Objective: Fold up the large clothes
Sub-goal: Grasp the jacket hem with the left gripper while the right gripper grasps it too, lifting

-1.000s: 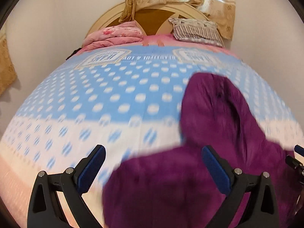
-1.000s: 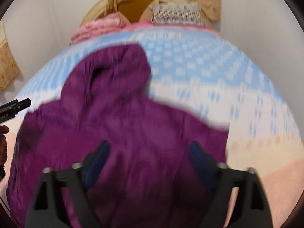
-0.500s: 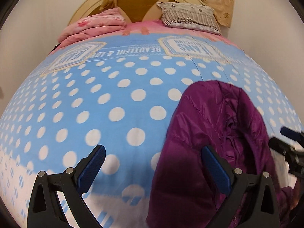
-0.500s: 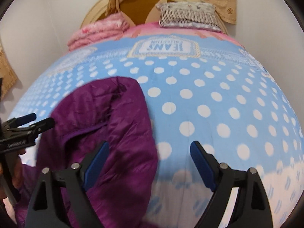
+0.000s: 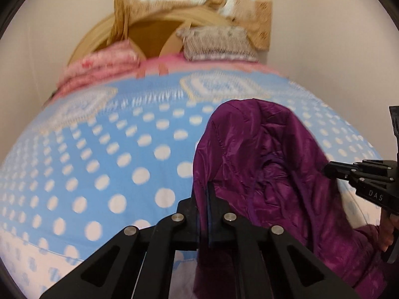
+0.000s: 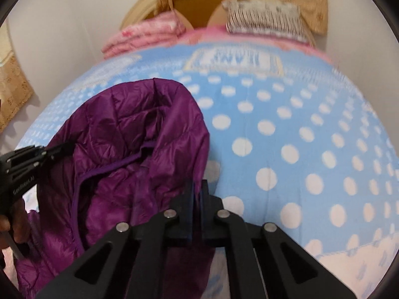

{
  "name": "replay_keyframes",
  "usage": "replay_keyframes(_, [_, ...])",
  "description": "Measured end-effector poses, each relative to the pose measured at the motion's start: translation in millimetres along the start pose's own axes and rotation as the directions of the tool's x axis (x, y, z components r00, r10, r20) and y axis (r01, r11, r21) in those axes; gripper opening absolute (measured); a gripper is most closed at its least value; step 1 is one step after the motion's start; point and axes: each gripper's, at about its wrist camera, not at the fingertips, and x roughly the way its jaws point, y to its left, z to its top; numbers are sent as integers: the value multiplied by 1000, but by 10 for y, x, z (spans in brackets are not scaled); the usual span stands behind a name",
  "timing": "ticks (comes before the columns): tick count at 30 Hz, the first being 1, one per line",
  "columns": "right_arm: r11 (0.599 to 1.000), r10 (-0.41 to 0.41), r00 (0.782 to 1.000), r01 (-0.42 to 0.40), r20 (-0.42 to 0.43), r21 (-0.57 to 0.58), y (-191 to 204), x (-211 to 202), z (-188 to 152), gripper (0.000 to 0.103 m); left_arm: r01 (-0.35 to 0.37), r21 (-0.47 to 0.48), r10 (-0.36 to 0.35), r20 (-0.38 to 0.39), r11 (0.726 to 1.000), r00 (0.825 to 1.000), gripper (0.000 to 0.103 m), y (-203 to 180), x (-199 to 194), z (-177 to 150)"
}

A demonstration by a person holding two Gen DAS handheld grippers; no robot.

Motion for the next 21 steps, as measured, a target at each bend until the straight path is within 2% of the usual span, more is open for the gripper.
replay_keyframes(5, [1000,-1,995,3,99,-26,125,-581,-212,4,-8,89,-1,105,996,994,3,-125,-531,-95])
replay_keyframes(8, [998,1,999,2,50,-60,227,-592,-258,4,-54,156,39,100,986,994,3,-239,-602,-171])
replay_keyframes(10, [1000,11,999,-10,39,-21,205,-575,-238,7,-81,161,68,86,984,994,3,-237,-542,-187])
replay_keyframes(12, [999,19,999,-20,28,27,160,-459,-144,37,-100,123,94,50,987,994,3,-161,-401,-189])
replay_keyframes(13, [999,-2,999,1,36,39,138,-414,-127,69,-102,104,98,40,989,994,3,-134,-341,-188])
replay_keyframes(14, [999,-18,999,16,46,39,124,-377,-96,77,-109,83,108,28,991,994,3,-87,-276,-206])
replay_keyframes(18, [999,-7,1000,6,11,43,8,-44,65,77,-96,34,97,-16,995,995,3,105,-2,-190])
replay_keyframes(21, [996,35,999,-34,-10,80,-122,315,212,78,-69,-15,67,-71,998,995,5,206,236,-152])
